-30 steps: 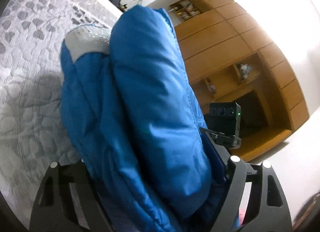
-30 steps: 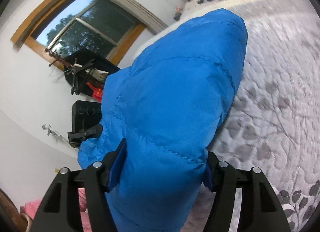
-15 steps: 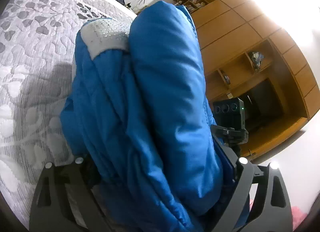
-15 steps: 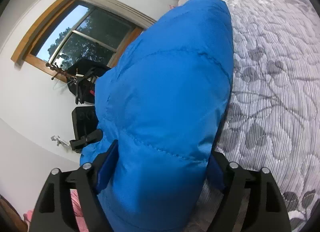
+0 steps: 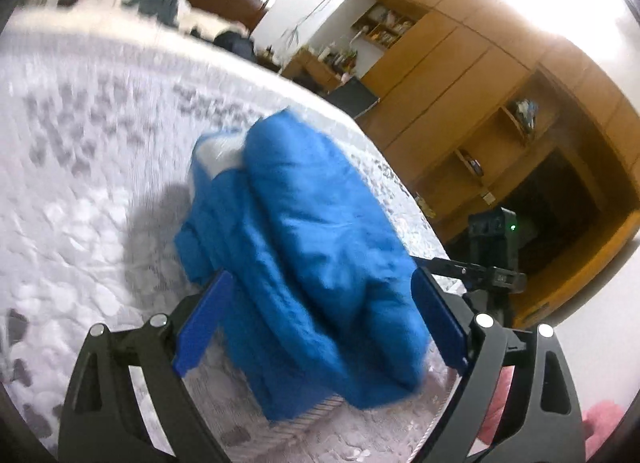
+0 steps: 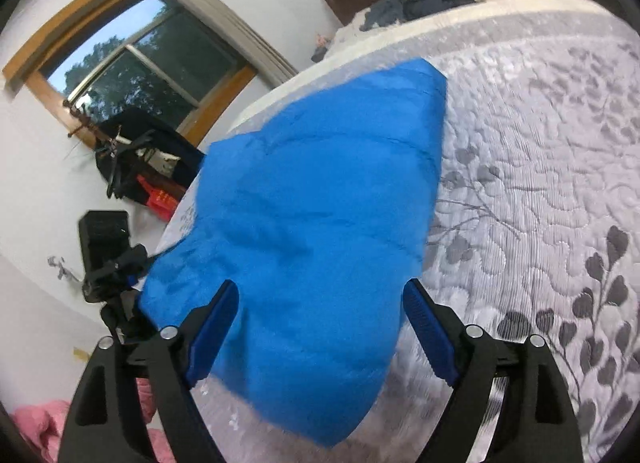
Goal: Fold large clothes
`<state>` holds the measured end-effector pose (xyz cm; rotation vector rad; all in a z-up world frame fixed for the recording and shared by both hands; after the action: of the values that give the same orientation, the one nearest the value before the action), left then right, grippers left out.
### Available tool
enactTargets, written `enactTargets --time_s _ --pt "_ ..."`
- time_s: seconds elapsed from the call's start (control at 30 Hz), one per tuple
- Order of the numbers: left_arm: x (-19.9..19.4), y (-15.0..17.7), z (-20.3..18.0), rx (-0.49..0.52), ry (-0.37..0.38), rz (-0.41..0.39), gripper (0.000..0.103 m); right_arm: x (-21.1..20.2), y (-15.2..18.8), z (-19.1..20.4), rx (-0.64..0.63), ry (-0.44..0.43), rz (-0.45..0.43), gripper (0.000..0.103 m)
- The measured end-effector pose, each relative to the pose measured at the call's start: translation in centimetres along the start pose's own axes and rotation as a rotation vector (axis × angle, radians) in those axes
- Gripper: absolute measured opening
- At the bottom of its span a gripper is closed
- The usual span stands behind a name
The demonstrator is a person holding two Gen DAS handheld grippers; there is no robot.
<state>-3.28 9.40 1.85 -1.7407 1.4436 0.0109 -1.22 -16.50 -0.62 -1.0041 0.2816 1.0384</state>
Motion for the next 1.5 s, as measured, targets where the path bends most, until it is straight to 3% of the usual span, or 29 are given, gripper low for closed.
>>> enactTargets --time_s 0.1,0.27,0.43,0.63,0.77,0.93,1.07,1.17,1.5 --pt "-0.3 0.5 -2.8 0.078 -0.080 -0.012 0.090 -0.4 0.7 1.5 -0.023 0.073 0.022 0.085" --pt "0.7 2.5 -4.2 0.154 -0.154 0.004 0.090 0.1 2.2 2.4 -0.028 0.096 0.056 0.085" --pt "2.0 3.7 -2.1 0.115 -0.215 0.059 0.091 0.8 3.1 2.0 -0.010 0.099 0.076 0.085" --pt "3.5 4.8 0.8 0.031 -0.205 0.116 0.092 1.9 3.6 1.5 -0.004 0.110 0.096 0.087" --pt "2.9 5.1 0.8 0.010 -0.201 0.109 0.092 1.8 3.7 1.5 0.005 0.116 0.092 0.088" --pt "1.0 5.3 -1.5 0.053 -0.274 0.068 0.095 0.4 4.1 3.4 -0.060 0.263 0.062 0.096" --pt "-0.3 5.8 -3.1 0.060 -0.365 0.039 0.097 -0.8 4.7 4.9 -0.082 0.408 0.058 0.098" --pt "-1.2 6.5 -4.3 0.067 -0.423 0.025 0.098 -1.3 5.4 5.8 -0.086 0.468 0.059 0.098" --pt "-2.4 9.0 -6.7 0.047 -0.537 0.014 0.098 -2.7 7.3 7.3 -0.057 0.503 0.051 0.098"
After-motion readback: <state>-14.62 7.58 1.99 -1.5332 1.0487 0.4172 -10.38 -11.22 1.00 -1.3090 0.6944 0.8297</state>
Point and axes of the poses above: each gripper's, at about its wrist camera, not at the fingertips, and x roughly the way its jaws point, z to its left, y to its underside, the point moved 1 cm from there along x, roughly the way its jaws point, and after that the axes turned 5 degrees about -x, right-handed, at the moved point
